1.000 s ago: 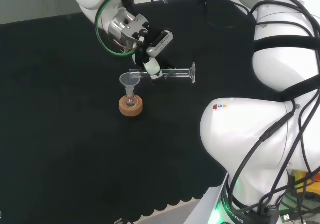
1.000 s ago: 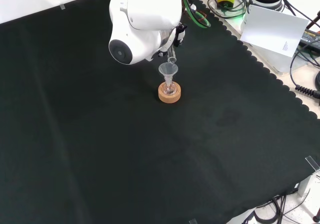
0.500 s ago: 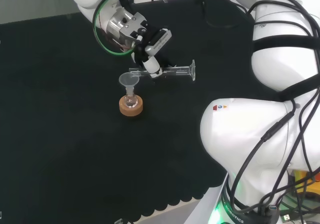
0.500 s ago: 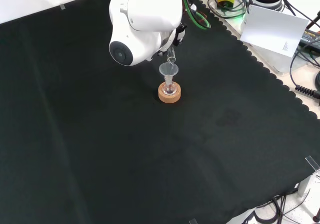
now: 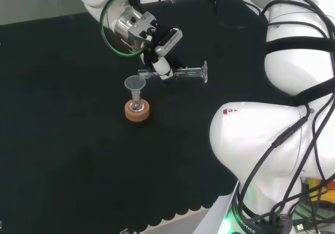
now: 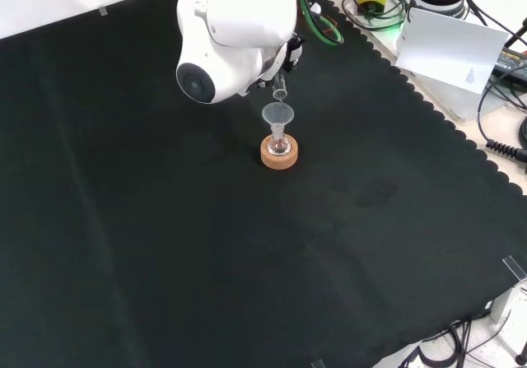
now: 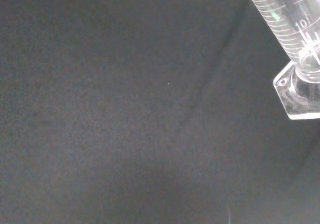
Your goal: Pour the water from the graduated cylinder into the round-bottom flask.
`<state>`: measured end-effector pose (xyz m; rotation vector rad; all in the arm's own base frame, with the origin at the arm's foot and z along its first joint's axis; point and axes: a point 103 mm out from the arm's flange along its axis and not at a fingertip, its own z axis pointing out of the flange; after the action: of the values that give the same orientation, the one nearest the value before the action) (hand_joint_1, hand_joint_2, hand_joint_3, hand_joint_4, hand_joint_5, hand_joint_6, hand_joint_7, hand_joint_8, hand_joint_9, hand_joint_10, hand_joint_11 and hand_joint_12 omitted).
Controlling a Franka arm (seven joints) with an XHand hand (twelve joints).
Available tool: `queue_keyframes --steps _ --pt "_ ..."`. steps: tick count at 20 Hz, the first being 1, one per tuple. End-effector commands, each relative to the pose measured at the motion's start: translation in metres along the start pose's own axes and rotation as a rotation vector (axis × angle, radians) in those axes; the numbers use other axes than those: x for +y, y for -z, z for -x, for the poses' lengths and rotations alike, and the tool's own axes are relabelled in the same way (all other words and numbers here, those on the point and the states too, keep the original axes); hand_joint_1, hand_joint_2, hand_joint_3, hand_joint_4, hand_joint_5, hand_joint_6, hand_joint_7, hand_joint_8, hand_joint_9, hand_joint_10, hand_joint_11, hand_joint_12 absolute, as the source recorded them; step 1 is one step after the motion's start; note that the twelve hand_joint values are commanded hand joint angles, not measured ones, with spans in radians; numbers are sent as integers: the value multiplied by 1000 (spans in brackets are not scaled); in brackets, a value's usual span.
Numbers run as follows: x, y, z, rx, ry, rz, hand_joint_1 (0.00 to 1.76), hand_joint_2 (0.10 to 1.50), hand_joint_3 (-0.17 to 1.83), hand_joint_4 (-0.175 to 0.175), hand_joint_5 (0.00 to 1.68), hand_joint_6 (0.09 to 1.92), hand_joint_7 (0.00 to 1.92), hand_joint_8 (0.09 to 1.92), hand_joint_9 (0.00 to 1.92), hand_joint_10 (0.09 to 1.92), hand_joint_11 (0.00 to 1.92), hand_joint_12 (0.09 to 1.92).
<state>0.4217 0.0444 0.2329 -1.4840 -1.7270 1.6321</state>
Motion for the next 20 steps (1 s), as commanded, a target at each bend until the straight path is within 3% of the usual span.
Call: queue_keyframes --steps 1,20 --pt "-1 1 2 -12 -3 -1 1248 1149 -1 -175 899 1110 931 1107 1429 87 1195 793" --pt "-1 2 2 -11 -5 5 1249 1145 -1 -175 905 1101 938 1098 1437 87 1203 783"
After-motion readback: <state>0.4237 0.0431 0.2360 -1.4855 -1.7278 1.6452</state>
